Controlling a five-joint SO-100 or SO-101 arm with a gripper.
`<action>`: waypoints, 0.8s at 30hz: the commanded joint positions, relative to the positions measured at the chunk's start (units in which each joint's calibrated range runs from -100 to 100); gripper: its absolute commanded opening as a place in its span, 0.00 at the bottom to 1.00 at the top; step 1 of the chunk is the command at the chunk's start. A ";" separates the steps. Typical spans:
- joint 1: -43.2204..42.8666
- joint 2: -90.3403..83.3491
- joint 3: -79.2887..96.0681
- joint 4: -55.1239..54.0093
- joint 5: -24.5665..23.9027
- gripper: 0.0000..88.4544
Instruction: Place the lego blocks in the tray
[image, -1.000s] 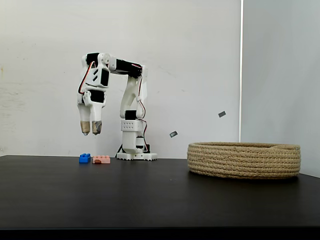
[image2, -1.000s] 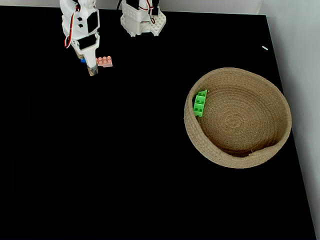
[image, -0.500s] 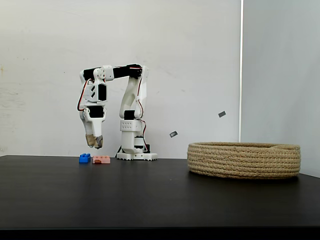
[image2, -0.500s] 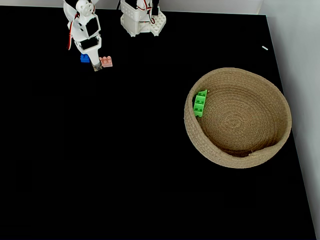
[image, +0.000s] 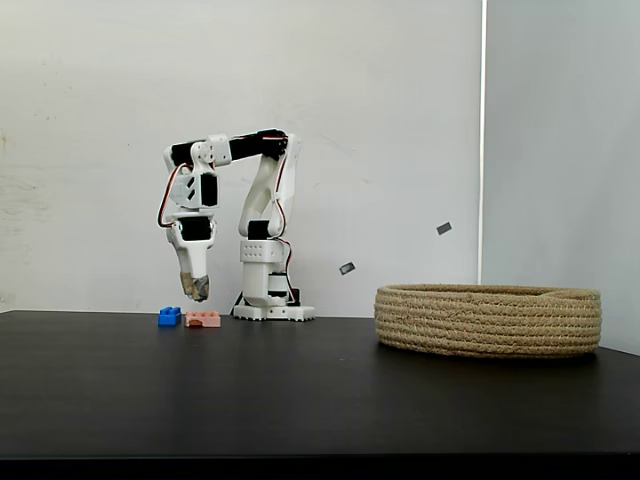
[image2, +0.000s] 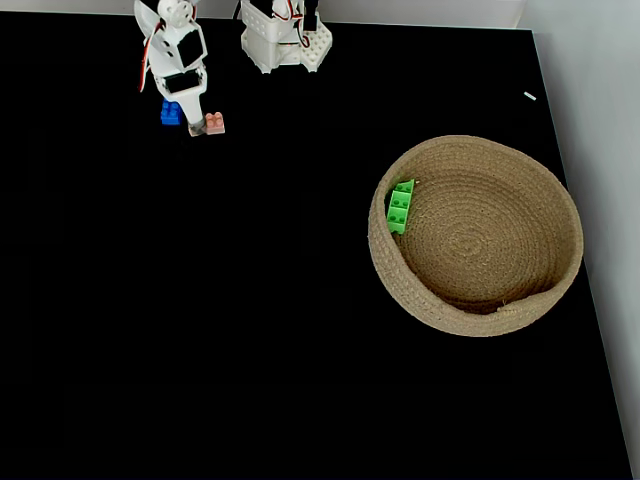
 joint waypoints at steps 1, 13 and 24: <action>0.23 -4.13 1.38 -1.09 -0.54 0.23; -0.35 -5.17 6.67 -5.50 -0.78 0.27; -0.60 -4.82 10.50 -9.42 -1.22 0.24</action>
